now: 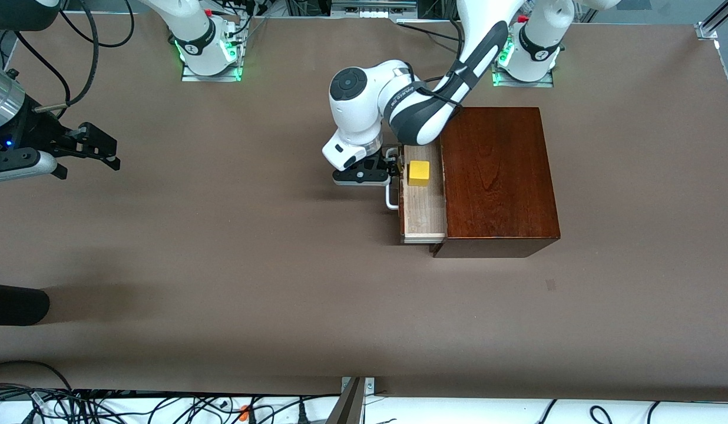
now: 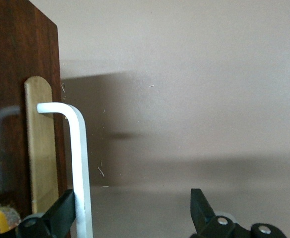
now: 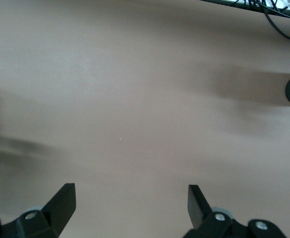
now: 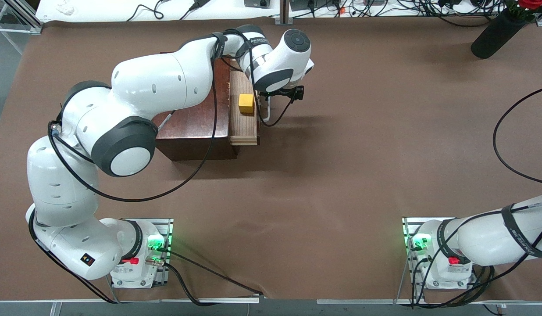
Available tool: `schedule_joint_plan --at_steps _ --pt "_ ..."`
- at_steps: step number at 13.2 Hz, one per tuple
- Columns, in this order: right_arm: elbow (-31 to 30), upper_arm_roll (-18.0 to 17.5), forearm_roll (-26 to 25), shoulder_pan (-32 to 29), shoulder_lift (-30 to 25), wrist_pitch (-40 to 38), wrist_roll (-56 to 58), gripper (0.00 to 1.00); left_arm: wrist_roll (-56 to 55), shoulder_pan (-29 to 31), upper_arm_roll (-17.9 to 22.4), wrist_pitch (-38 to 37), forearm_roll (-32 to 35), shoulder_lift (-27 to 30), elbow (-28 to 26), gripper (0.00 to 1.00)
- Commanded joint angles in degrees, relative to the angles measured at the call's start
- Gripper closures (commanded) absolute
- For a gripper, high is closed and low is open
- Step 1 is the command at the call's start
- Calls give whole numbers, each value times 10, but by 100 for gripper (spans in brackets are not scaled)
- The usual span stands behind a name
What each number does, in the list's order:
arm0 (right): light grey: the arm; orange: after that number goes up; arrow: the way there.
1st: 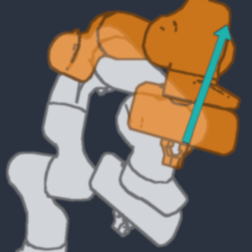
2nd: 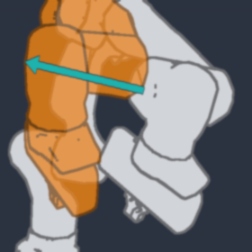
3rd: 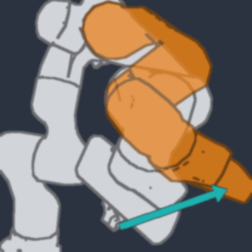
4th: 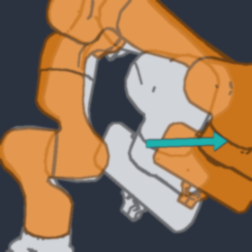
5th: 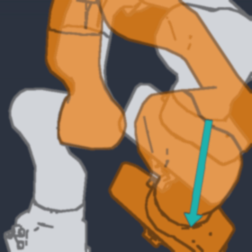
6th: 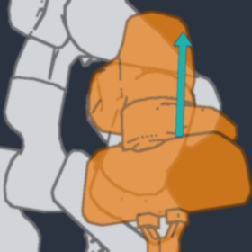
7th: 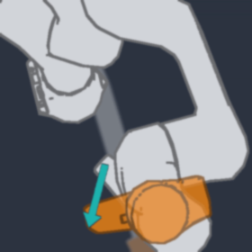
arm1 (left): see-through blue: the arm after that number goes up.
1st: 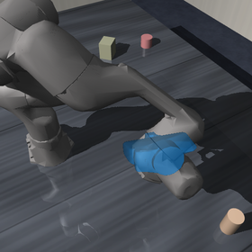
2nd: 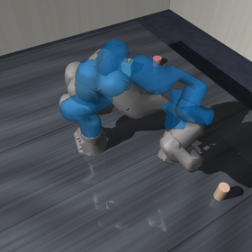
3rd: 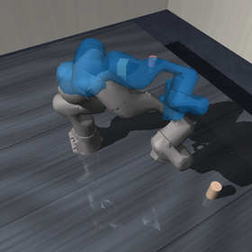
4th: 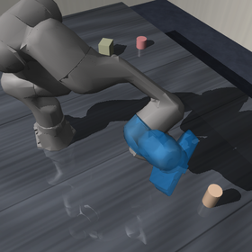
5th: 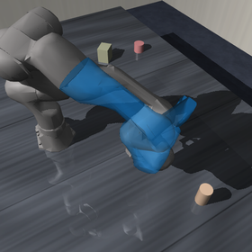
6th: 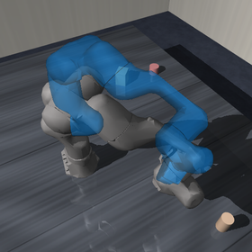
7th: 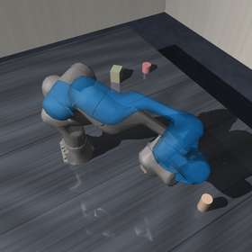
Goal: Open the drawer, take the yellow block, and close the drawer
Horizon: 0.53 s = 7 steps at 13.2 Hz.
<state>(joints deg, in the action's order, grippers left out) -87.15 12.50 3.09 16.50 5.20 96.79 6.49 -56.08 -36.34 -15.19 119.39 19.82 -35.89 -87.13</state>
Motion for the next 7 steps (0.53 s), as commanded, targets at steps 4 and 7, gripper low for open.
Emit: schedule_joint_plan --at_steps 4,7 --pt "-3 -1 2 -2 -5 -3 7 0 8 1 3 -20 -10 -4 49 0" --pt "-3 -2 3 0 -5 -2 5 0 25 13 2 -126 -26 10 104 0"
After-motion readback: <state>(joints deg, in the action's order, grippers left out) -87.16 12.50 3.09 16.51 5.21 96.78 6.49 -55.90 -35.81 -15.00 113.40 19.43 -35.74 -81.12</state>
